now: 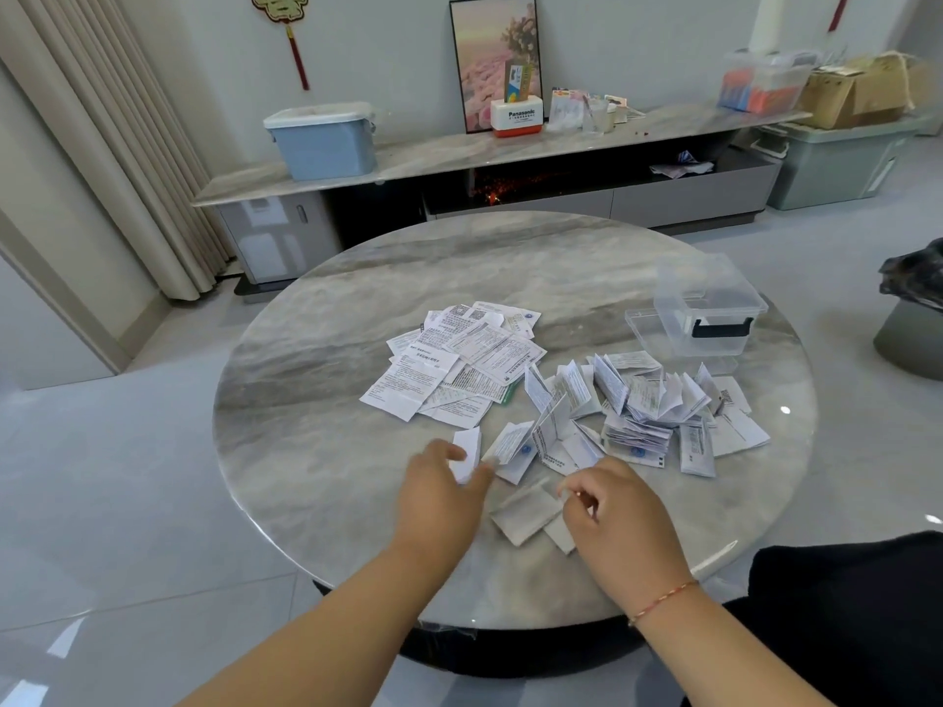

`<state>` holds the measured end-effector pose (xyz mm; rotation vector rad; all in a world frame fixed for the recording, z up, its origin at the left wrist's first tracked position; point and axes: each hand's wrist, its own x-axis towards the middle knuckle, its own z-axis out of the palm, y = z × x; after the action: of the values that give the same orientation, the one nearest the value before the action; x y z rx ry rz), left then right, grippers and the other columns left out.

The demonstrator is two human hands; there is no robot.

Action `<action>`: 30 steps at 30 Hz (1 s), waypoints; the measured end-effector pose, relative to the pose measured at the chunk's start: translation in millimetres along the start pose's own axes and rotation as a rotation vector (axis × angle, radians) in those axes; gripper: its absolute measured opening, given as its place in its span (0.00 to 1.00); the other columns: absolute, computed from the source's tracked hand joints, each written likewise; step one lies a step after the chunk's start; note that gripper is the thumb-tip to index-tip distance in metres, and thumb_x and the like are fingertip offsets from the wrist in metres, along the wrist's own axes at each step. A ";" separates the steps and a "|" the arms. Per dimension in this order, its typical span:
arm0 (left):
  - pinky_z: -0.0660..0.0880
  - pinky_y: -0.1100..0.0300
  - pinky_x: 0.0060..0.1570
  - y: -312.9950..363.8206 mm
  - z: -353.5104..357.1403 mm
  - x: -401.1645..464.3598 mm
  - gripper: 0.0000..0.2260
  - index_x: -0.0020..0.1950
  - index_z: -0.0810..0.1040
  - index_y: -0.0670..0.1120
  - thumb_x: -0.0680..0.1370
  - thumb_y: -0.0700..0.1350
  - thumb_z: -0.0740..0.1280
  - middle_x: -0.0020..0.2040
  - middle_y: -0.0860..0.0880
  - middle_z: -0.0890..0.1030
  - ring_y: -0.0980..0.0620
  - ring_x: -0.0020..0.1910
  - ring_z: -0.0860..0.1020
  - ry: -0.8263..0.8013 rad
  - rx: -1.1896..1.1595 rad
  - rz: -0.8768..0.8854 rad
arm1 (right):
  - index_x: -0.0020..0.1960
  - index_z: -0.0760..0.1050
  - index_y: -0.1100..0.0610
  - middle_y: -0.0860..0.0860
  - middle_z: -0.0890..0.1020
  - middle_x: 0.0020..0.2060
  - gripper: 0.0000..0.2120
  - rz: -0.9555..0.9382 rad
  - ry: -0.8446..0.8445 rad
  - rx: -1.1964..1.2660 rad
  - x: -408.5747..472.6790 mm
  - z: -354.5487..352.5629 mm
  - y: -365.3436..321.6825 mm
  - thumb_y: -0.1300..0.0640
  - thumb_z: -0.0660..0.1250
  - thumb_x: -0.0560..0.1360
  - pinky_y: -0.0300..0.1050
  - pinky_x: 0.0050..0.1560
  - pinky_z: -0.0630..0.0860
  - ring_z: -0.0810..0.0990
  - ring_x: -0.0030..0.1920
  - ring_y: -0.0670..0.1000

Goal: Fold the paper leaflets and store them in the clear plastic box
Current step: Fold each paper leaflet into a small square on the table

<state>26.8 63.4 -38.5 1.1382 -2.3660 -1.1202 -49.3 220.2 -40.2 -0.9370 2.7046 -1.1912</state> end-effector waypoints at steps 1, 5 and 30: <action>0.68 0.60 0.43 -2.2 -4.7 12.2 0.14 0.53 0.73 0.47 0.75 0.55 0.68 0.49 0.49 0.73 0.51 0.42 0.74 0.093 0.080 0.023 | 0.41 0.79 0.52 0.43 0.71 0.37 0.06 0.007 -0.003 0.008 -0.2 2.1 -0.9 0.62 0.66 0.71 0.37 0.38 0.68 0.70 0.31 0.41; 0.67 0.56 0.55 -23.7 -22.3 74.1 0.17 0.59 0.72 0.43 0.74 0.48 0.68 0.59 0.44 0.72 0.45 0.58 0.71 0.222 0.296 0.080 | 0.41 0.78 0.50 0.43 0.71 0.37 0.06 0.009 -0.012 0.000 1.3 13.4 -5.6 0.60 0.66 0.71 0.36 0.37 0.69 0.71 0.33 0.41; 0.71 0.58 0.36 -30.0 -82.7 62.9 0.11 0.56 0.77 0.48 0.77 0.44 0.60 0.45 0.48 0.82 0.44 0.40 0.77 0.215 0.626 0.294 | 0.59 0.73 0.54 0.50 0.78 0.54 0.22 -0.461 0.067 -0.326 1.4 43.0 4.0 0.47 0.66 0.68 0.42 0.58 0.65 0.75 0.56 0.51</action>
<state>46.9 -39.2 -11.1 0.9623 -2.6577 -0.1434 -41.0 193.2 -73.0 -1.6622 2.8828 -0.8439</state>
